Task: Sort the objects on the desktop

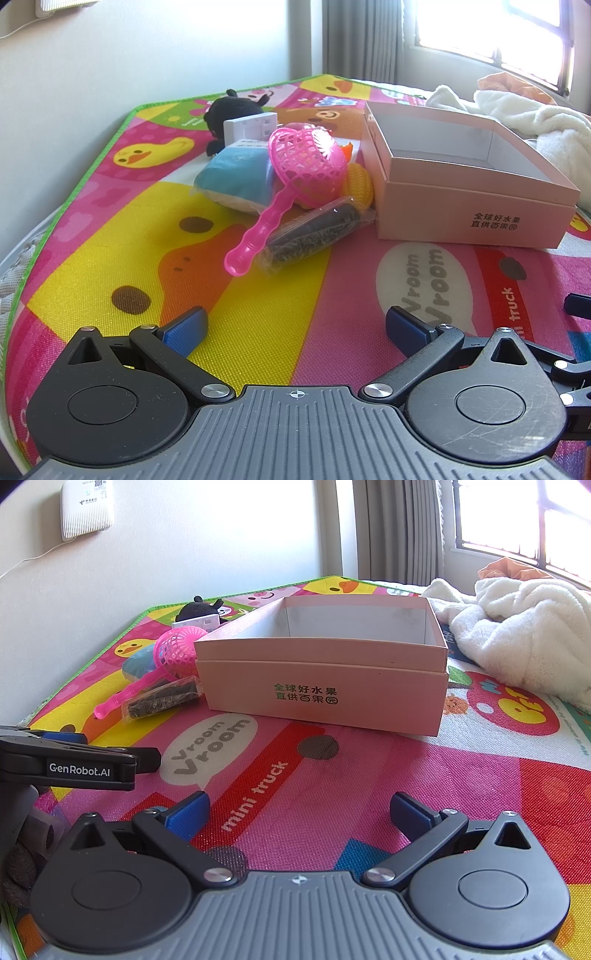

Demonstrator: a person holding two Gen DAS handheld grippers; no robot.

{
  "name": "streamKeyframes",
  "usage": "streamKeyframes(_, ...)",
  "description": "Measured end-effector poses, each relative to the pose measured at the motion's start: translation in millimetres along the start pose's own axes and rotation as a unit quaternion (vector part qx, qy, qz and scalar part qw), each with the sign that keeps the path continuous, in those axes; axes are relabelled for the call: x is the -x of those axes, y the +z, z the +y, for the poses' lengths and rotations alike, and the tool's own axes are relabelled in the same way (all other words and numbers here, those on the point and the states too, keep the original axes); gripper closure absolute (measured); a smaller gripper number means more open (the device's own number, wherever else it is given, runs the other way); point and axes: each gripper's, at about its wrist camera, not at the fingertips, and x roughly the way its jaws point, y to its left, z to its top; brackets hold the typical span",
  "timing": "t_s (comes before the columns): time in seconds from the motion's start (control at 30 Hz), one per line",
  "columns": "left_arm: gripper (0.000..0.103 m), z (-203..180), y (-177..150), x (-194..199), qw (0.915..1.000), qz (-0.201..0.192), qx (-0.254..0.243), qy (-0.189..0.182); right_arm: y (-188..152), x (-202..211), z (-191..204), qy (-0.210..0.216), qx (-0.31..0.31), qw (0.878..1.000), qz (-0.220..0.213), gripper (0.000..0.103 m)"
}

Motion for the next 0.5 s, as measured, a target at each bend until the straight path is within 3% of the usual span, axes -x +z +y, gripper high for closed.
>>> streamKeyframes(0.23, 0.000, 1.2, 2.2, -0.8, 0.9999, 0.000, -0.012, -0.007, 5.2, -0.7, 8.0, -0.015, 0.016, 1.000, 0.016, 0.000)
streamKeyframes(0.5, 0.000, 2.9, 2.2, -3.3, 0.9997, 0.000, -0.016, -0.016, 8.1, -1.0, 6.0, -0.004, 0.003, 0.999, 0.033, 0.000)
